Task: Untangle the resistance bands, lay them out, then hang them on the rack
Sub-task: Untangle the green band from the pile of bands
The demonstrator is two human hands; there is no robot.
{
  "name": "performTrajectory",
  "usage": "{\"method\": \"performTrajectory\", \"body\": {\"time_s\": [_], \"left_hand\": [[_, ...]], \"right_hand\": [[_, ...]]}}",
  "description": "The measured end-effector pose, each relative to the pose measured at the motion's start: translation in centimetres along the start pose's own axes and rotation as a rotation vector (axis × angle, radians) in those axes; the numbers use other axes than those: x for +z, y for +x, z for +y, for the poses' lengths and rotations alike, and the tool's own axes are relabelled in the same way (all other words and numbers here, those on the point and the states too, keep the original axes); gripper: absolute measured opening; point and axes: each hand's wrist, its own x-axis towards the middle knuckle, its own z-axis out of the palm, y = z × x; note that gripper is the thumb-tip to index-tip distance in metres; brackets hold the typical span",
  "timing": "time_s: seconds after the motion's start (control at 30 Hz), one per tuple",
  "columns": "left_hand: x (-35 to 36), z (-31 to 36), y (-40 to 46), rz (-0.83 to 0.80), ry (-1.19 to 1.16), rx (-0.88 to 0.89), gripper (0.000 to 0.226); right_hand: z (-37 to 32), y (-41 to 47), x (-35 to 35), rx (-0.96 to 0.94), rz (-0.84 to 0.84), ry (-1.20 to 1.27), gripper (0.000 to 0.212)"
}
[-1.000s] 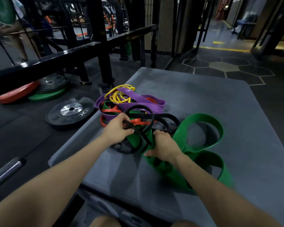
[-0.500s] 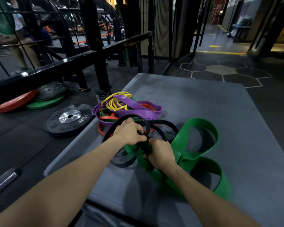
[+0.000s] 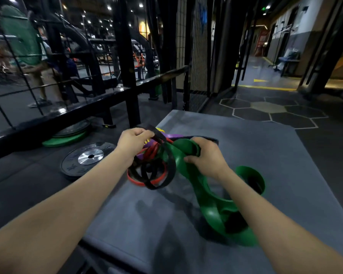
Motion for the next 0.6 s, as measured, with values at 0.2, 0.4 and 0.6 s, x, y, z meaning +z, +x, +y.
{"method": "performTrajectory", "body": {"time_s": [0.2, 0.4, 0.6], "left_hand": [[-2.7, -3.0, -1.9, -0.076, 0.187, -0.152, 0.019], [-2.1, -5.6, -4.0, -0.204, 0.67, -0.109, 0.023], [1.9, -2.7, -3.1, -0.269, 0.596, 0.277, 0.066]], "right_hand": [[0.7, -0.1, -0.3, 0.069, -0.187, -0.166, 0.033], [1.6, -2.3, 0.8, 0.055, -0.253, -0.317, 0.038], [-0.1, -1.3, -1.4, -0.086, -0.181, -0.419, 0.03]]}}
